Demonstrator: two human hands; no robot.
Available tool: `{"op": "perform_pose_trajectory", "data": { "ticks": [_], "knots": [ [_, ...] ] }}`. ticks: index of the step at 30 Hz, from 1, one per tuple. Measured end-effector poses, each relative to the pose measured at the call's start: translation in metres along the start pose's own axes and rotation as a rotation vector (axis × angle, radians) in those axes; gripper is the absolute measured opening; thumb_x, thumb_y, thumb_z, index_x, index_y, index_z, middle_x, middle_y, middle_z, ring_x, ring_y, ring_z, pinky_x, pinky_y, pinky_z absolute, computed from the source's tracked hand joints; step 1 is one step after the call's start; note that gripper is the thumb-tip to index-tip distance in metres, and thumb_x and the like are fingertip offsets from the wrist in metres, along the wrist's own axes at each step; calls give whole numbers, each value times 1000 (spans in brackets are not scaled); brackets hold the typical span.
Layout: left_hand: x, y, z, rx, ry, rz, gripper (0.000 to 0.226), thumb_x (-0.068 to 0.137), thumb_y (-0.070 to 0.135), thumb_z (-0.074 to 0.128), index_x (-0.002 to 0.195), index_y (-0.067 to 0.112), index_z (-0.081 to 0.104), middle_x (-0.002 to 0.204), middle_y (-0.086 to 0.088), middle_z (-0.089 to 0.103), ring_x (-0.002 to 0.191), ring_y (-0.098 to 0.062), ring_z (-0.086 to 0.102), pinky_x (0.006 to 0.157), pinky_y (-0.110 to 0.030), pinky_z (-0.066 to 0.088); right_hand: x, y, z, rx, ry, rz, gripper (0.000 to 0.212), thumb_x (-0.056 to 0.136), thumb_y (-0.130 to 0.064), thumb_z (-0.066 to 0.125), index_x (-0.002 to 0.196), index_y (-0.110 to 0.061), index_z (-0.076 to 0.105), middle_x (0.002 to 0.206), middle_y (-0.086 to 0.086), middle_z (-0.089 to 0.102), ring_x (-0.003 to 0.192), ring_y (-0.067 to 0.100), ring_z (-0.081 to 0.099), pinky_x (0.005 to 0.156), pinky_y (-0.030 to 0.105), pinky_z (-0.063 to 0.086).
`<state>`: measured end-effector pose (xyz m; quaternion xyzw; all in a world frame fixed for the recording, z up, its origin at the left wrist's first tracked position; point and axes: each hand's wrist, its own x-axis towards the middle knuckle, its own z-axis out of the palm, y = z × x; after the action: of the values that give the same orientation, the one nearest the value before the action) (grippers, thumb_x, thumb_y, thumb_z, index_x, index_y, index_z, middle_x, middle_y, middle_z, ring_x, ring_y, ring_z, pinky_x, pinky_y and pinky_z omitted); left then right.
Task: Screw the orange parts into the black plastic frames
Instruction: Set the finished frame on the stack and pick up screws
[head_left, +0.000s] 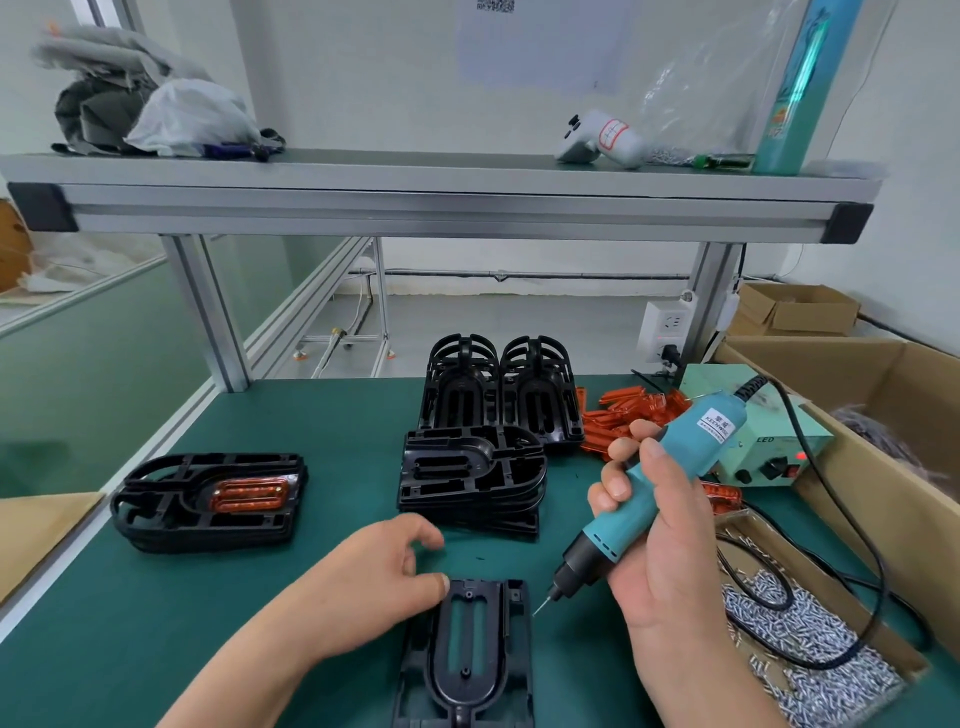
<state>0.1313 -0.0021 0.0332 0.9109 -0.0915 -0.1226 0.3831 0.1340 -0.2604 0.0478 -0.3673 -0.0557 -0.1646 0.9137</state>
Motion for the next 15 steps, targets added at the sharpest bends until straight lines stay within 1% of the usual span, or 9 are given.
{"op": "perform_pose_trajectory", "data": {
  "ticks": [2,4,5,7,9,12,14,15],
  "knots": [
    [-4,2,-3,90,90,-57,43,75,71,64,105,40,57,67,9,57,55,-3,50,55,-24,39,0,-1,0,0,2,2,18,99,-17,62,116,-15,59,93,4,62,63,12,49,58,23,47],
    [-9,3,-8,231,162,-107,54,68,85,59,92,37,59,70,9,61,60,-3,55,56,-26,42,0,-1,0,-1,5,-1,18,99,-17,63,116,-15,59,92,4,62,63,12,49,59,23,47],
    [-11,3,-11,297,170,-124,59,64,89,58,85,33,59,69,9,63,61,-4,57,57,-28,44,0,-1,0,1,7,-3,18,99,-17,63,116,-15,59,92,4,62,63,12,49,59,23,47],
    [-14,5,-12,408,122,-155,69,58,93,55,77,27,59,65,8,63,60,-6,57,57,-29,45,0,0,0,8,7,-5,18,99,-17,63,117,-14,59,92,4,62,63,12,49,59,23,47],
    [-16,9,-10,464,61,-166,73,55,94,56,76,24,59,62,8,61,57,-6,54,56,-28,42,1,0,0,9,7,-2,20,99,-17,63,117,-14,58,92,4,62,63,11,49,59,23,47],
    [-18,16,-4,479,48,-126,68,59,88,58,81,23,60,64,8,60,56,-6,51,55,-26,41,1,-1,-1,9,14,-9,20,99,-18,62,118,-14,58,92,4,62,63,11,49,58,23,47],
    [-18,21,2,494,63,-74,56,66,81,56,85,29,63,66,10,62,59,-5,55,54,-23,41,2,-1,-2,18,18,-16,15,102,-16,60,117,-15,58,93,3,62,63,11,50,59,23,47],
    [-19,24,4,503,73,-43,49,69,78,55,88,34,64,65,11,61,59,-3,55,53,-21,38,2,-1,-2,24,21,-18,14,102,-16,60,116,-15,59,93,3,63,64,11,50,59,23,47]
  ]
}}
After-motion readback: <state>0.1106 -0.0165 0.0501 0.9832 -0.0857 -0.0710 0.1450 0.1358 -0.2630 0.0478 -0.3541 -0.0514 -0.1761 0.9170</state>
